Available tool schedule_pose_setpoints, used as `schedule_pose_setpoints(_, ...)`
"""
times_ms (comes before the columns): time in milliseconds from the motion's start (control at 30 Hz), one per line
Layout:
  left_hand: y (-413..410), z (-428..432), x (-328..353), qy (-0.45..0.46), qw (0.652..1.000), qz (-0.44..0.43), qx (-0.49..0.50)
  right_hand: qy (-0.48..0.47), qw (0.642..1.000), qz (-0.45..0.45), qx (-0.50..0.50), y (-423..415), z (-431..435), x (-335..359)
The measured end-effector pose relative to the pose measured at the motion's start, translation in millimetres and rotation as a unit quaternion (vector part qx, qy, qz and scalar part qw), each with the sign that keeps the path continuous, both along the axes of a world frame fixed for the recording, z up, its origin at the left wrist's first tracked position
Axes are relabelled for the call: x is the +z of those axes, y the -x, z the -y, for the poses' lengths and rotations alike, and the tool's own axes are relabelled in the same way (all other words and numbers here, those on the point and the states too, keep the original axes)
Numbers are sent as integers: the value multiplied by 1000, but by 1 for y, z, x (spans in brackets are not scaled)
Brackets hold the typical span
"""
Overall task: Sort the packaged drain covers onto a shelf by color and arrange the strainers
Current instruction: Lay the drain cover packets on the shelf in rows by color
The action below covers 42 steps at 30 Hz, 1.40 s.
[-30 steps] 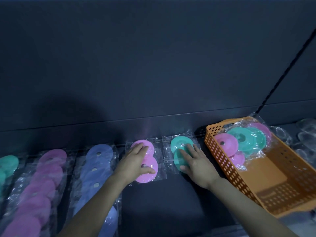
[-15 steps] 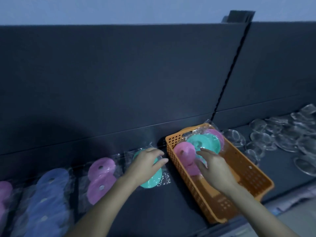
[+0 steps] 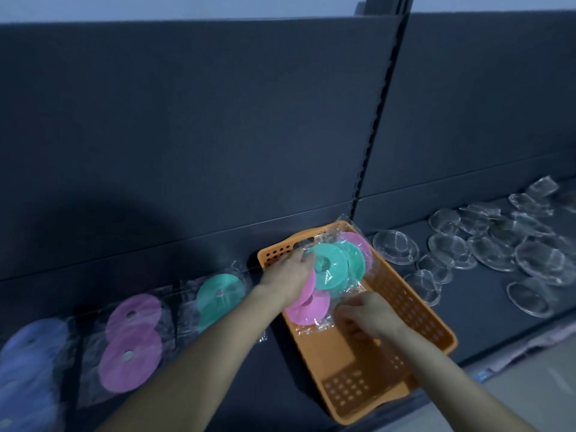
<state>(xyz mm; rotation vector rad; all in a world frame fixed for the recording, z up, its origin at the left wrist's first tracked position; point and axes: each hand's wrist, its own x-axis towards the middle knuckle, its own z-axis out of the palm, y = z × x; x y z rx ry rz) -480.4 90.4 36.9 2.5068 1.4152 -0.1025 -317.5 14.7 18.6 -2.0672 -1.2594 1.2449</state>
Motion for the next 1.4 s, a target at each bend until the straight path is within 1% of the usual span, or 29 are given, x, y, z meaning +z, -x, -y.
schedule_pose_setpoints(67,-2,-10,-7,31,999,-1,14,14,999,14,30,7,-4,0)
schedule_pose_setpoints(133,-5,-13,-13,59,998,-7,20,22,999,27,30,10,-10,0)
schedule_pose_setpoints(167,-6,-13,-15,66,998,-8,23,25,999,14,20,10,-13,-2)
schedule_pose_setpoints(233,-8,-12,-15,64,998,-3,30,30,999,-31,-3,9,-17,-4)
schedule_pose_setpoints(300,-9,-13,-13,55,998,-4,43,27,993,-109,-22,9,-16,0)
schedule_pose_setpoints(367,-9,-13,-9,66,995,-10,71,12,976,-212,-49,6,-12,8)
schedule_pose_setpoints(433,-8,-13,-7,97,990,-1,100,-9,954,-285,-87,0,-9,15)
schedule_pose_setpoints(500,-10,-12,-7,125,988,9,94,-39,946,-304,-110,-6,-7,22)
schedule_pose_setpoints(567,-12,-12,-8,167,981,53,86,-65,942,-301,-132,-13,-5,26)
schedule_pose_setpoints(633,-15,-10,-7,223,959,135,108,-83,936,-303,-159,-19,-3,29)
schedule_pose_setpoints(733,-21,-5,-6,282,911,244,174,-104,924,-313,-193,-26,0,32)
schedule_pose_setpoints(833,-24,-1,-6,322,871,290,230,-114,913,-327,-217,-30,6,33)
schedule_pose_setpoints(900,-24,2,-3,338,851,309,259,-120,915,-317,-220,-32,9,35)
schedule_pose_setpoints(967,-22,6,4,331,847,313,272,-133,926,-281,-213,-35,13,38)
schedule_pose_setpoints(1033,-18,13,13,308,846,337,274,-146,937,-242,-206,-37,18,42)
schedule_pose_setpoints(1133,-9,19,25,286,817,423,269,-163,942,-219,-196,-38,23,51)
schedule_pose_setpoints(1200,-5,22,32,247,799,478,268,-176,940,-223,-188,-36,24,59)
schedule_pose_setpoints(1267,-3,25,35,203,787,513,276,-190,934,-249,-175,-32,26,66)
schedule_pose_setpoints(1400,-3,29,29,120,806,506,283,-192,916,-315,-159,-14,24,77)
